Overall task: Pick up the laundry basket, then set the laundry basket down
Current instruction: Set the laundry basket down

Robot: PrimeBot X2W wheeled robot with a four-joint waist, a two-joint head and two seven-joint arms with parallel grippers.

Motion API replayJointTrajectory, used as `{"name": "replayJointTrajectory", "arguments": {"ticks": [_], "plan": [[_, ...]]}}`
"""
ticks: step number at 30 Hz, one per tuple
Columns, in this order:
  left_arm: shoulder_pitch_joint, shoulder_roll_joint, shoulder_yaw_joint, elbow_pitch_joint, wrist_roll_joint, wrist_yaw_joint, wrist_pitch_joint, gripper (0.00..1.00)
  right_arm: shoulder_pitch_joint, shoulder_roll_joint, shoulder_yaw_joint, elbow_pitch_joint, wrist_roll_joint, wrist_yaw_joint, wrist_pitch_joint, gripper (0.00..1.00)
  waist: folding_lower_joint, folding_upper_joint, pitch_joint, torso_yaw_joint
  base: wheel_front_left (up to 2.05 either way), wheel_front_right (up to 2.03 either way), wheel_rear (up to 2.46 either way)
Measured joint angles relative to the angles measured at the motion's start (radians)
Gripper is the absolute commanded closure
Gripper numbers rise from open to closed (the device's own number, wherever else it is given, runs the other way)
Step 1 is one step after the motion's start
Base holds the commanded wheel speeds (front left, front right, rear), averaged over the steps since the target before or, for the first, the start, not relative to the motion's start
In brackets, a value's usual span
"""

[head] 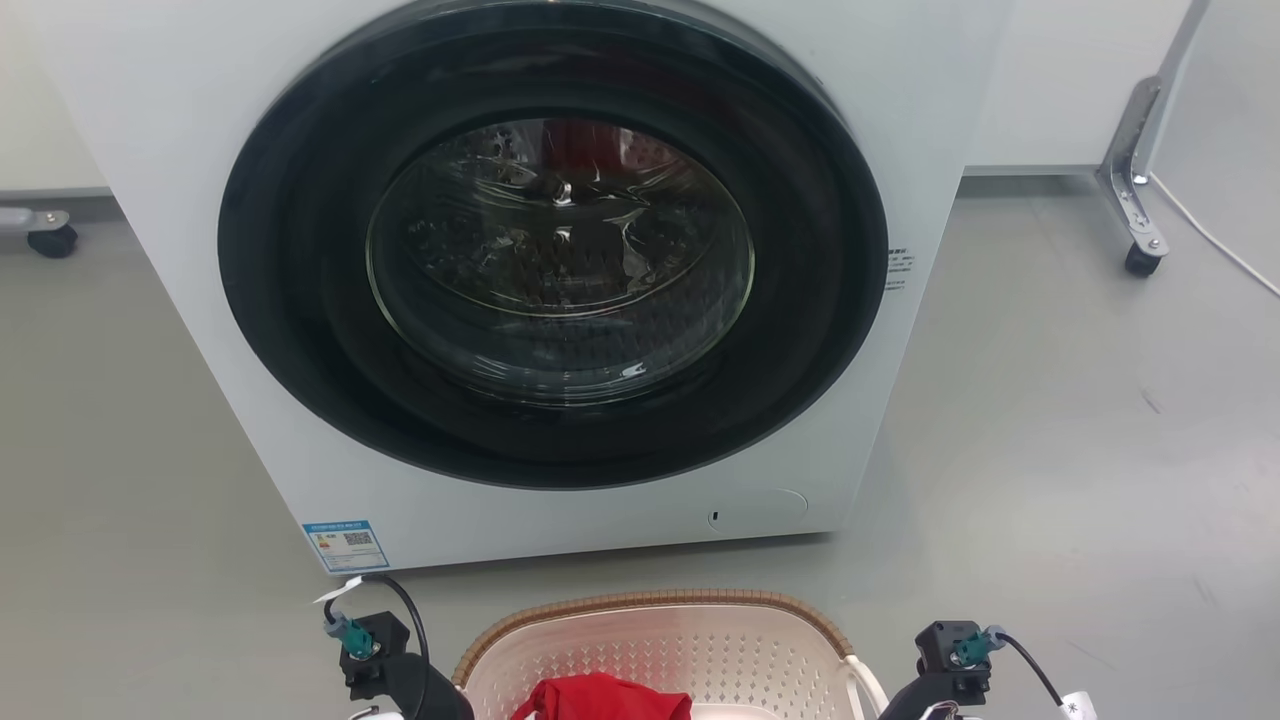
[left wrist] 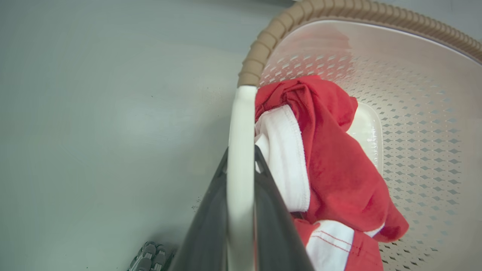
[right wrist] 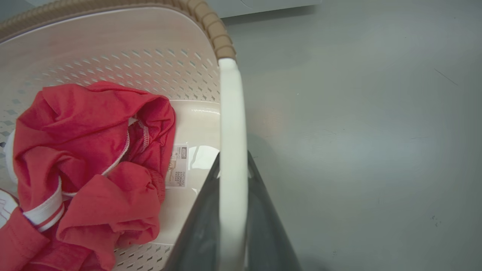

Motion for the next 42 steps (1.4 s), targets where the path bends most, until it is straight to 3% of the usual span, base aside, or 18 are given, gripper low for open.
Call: {"name": "replayJointTrajectory", "arguments": {"ticks": [21, 42], "plan": [[-0.003, 0.003, -0.021, -0.023, -0.009, 0.000, -0.055, 1.00, -0.044, -0.001, 0.024, 0.017, 0.003, -0.007, -0.029, 1.00, 0.0001, 0.0000, 0.114, 0.005, 0.00, 0.00, 0.00], [-0.171, 0.022, -0.033, -0.057, 0.011, 0.000, -0.149, 1.00, -0.226, -0.010, 0.040, 0.022, -0.032, -0.010, -0.120, 1.00, 0.0001, 0.0001, 0.386, 0.003, 0.00, 0.00, 0.00]]}}
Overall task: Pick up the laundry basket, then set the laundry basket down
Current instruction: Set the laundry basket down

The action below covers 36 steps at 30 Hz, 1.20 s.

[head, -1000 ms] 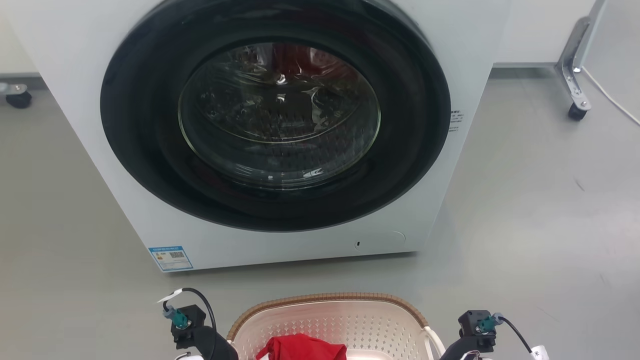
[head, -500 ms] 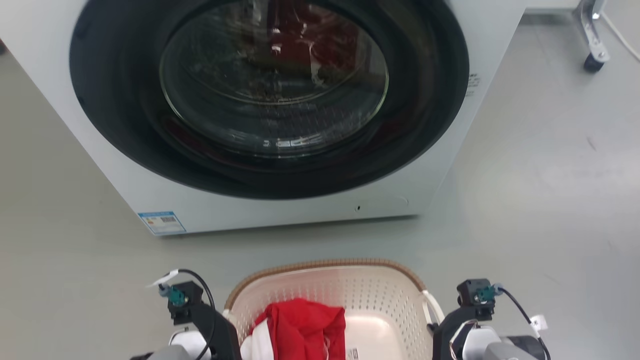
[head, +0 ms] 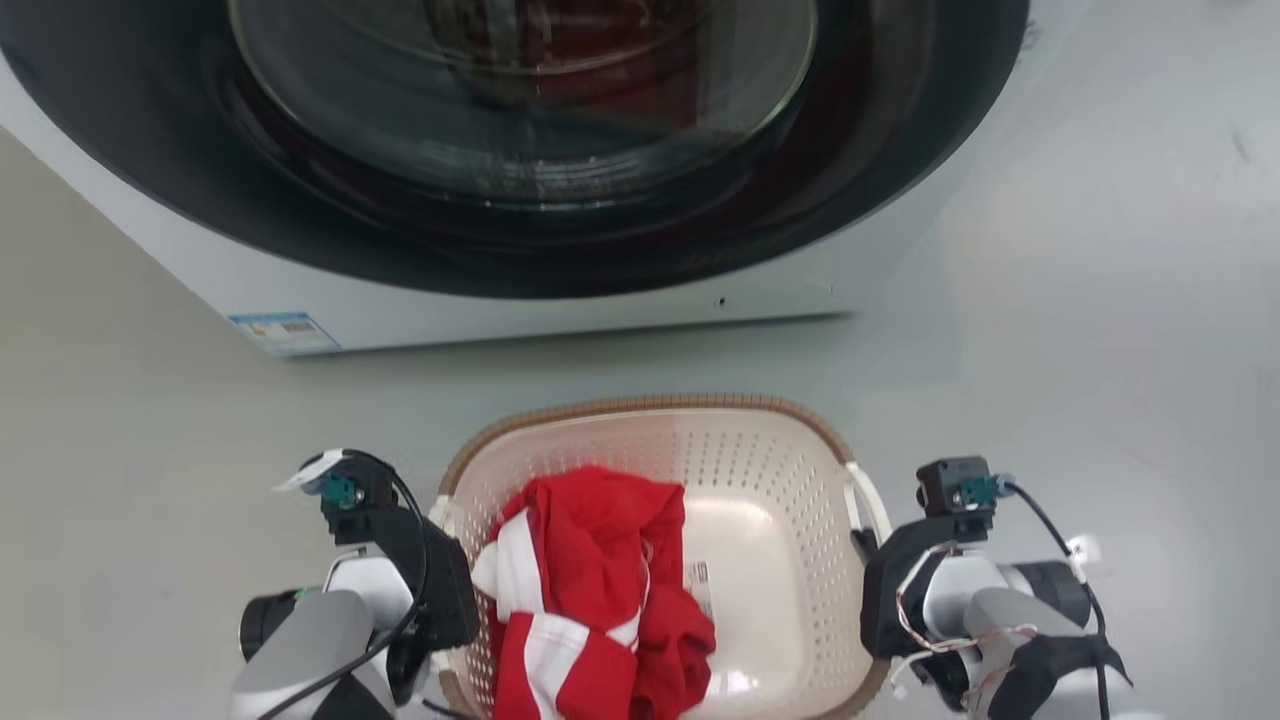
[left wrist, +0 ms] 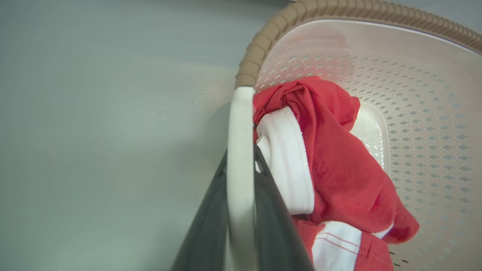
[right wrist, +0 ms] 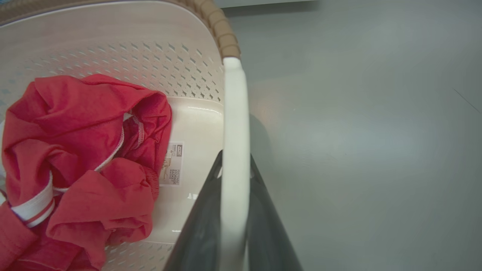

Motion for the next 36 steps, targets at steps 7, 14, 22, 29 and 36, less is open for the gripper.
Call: {"name": "replayJointTrajectory", "arguments": {"ticks": [7, 14, 22, 29, 36], "plan": [[-0.061, 0.008, -0.002, -0.014, 0.010, 0.003, -0.039, 1.00, -0.068, -0.005, 0.003, -0.001, -0.015, -0.002, -0.038, 1.00, 0.0001, 0.0001, 0.103, 0.003, 0.00, 0.00, 0.00], [-0.104, 0.006, -0.006, -0.020, 0.035, 0.011, -0.086, 1.00, -0.111, -0.011, 0.005, 0.001, -0.025, -0.010, -0.077, 1.00, 0.0000, 0.0000, 0.198, 0.008, 0.00, 0.00, 0.00], [-0.130, 0.004, -0.008, -0.020, 0.044, 0.012, -0.141, 1.00, -0.146, -0.011, 0.010, 0.010, -0.041, -0.019, -0.114, 1.00, 0.0000, 0.0000, 0.281, 0.018, 0.00, 0.00, 0.00], [-0.155, 0.004, -0.011, -0.018, 0.054, 0.013, -0.192, 1.00, -0.173, -0.012, 0.017, 0.017, -0.060, -0.033, -0.155, 1.00, 0.0000, 0.0000, 0.329, 0.028, 0.00, 0.00, 0.00], [-0.180, 0.002, -0.012, -0.017, 0.057, 0.017, -0.241, 1.00, -0.199, -0.014, 0.019, 0.027, -0.069, -0.054, -0.198, 1.00, 0.0000, 0.0000, 0.365, 0.034, 0.00, 0.00, 0.00]]}}
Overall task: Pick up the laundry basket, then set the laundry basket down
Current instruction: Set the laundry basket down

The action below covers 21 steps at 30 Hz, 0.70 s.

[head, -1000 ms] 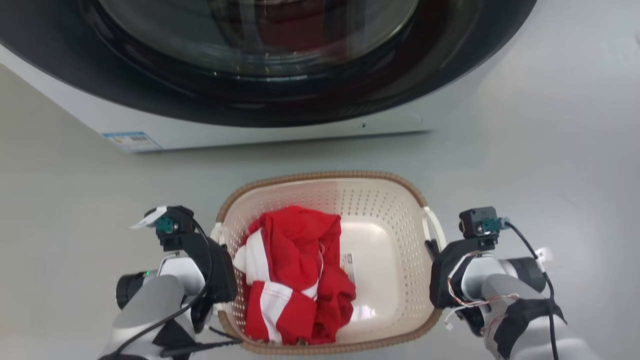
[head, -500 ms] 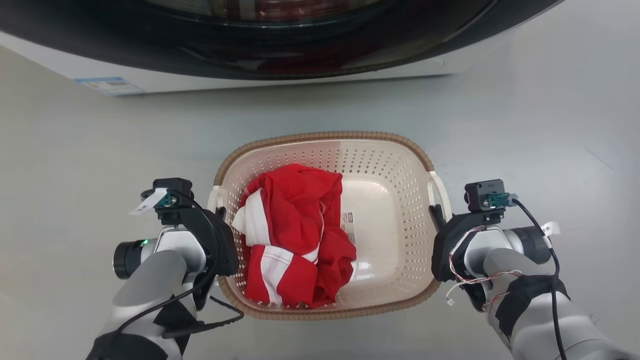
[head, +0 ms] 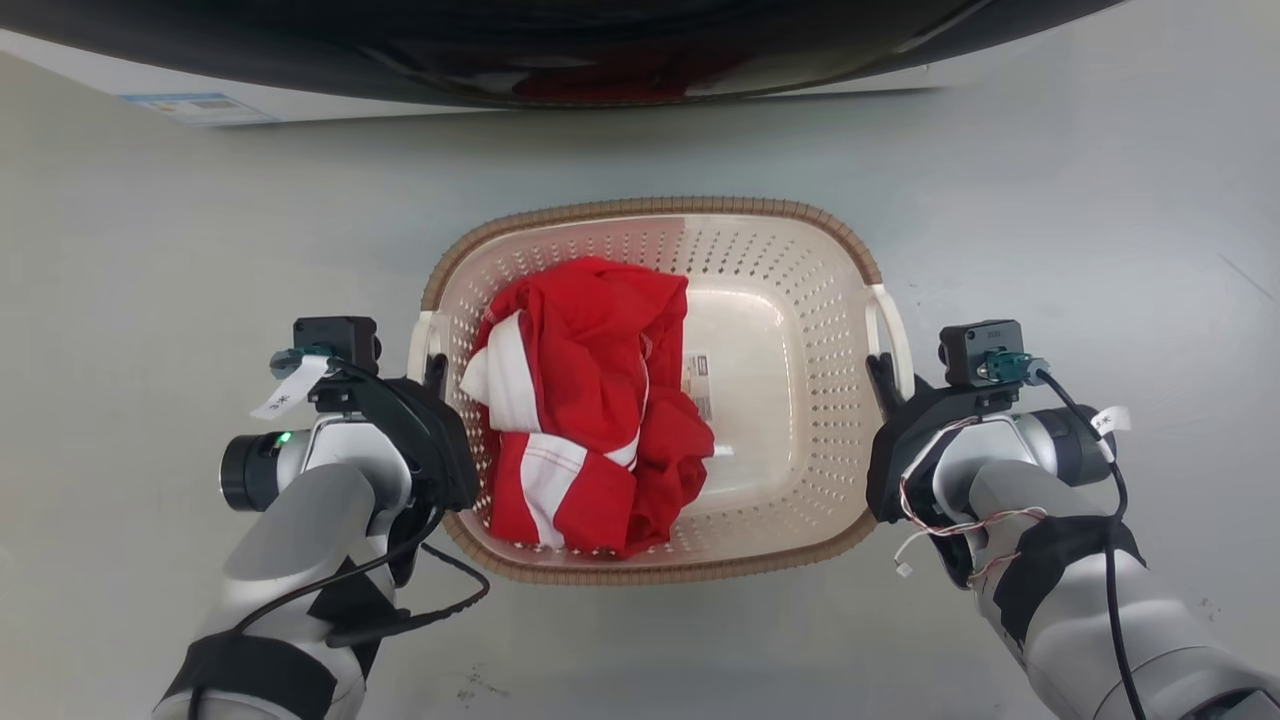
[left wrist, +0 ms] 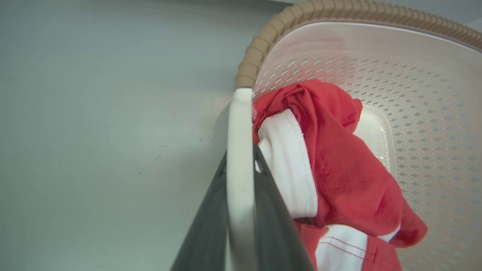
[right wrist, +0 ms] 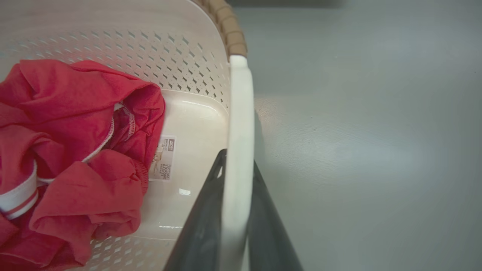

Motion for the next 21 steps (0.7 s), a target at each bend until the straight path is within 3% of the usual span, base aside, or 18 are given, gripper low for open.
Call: {"name": "replayJointTrajectory", "arguments": {"ticks": [21], "plan": [[-0.019, -0.012, -0.007, 0.025, 0.006, -0.007, -0.050, 1.00, -0.010, -0.004, 0.011, 0.016, -0.016, -0.018, -0.045, 1.00, -0.0001, -0.0001, 0.040, 0.008, 0.00, 0.00, 0.00]]}}
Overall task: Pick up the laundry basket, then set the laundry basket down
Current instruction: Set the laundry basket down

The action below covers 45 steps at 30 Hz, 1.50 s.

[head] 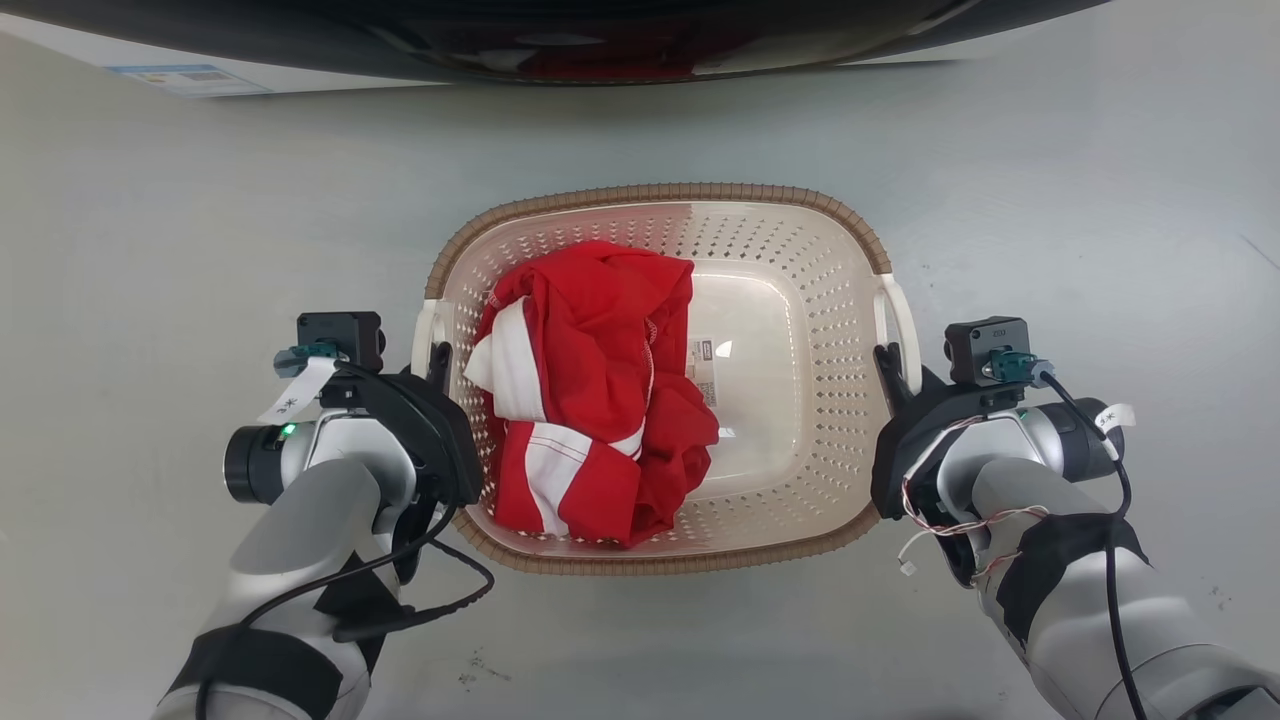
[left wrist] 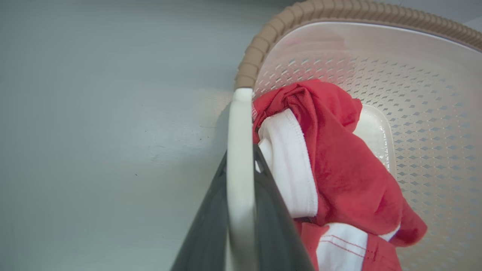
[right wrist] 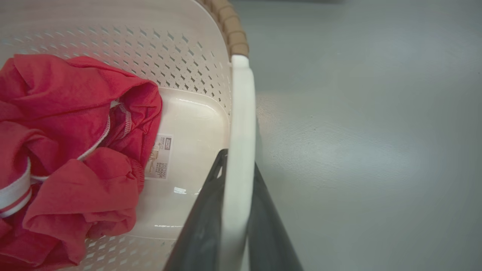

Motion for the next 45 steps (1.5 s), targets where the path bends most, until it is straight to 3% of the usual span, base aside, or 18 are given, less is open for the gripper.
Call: {"name": "replayJointTrajectory", "arguments": {"ticks": [20, 21, 22, 23, 45], "plan": [[-0.002, -0.005, -0.013, 0.013, -0.003, -0.018, 0.003, 1.00, -0.001, 0.001, -0.001, 0.019, 0.010, 0.019, 0.000, 1.00, 0.0000, 0.0000, -0.008, 0.000, 0.00, 0.00, 0.00], [-0.003, -0.005, -0.013, 0.014, -0.003, -0.021, 0.003, 0.76, -0.001, 0.001, -0.001, 0.019, 0.010, 0.019, 0.000, 0.73, 0.0000, 0.0000, -0.008, 0.000, 0.00, 0.00, 0.00], [-0.005, -0.004, -0.021, 0.014, -0.002, -0.025, 0.003, 0.18, -0.003, 0.000, 0.001, 0.021, 0.009, 0.019, 0.000, 0.15, 0.0000, 0.0000, -0.008, 0.001, 0.00, 0.00, 0.00], [-0.008, -0.002, -0.023, 0.014, -0.002, -0.025, 0.003, 0.00, -0.003, 0.000, 0.001, 0.023, 0.009, 0.019, 0.000, 0.00, 0.0000, -0.0001, -0.009, 0.001, 0.00, 0.00, 0.00], [0.027, 0.002, -0.025, 0.031, -0.007, -0.025, -0.057, 0.00, 0.016, -0.009, -0.026, 0.028, 0.030, 0.047, -0.043, 0.00, 0.0000, 0.0000, -0.120, 0.006, 0.00, 0.00, 0.00]]}}
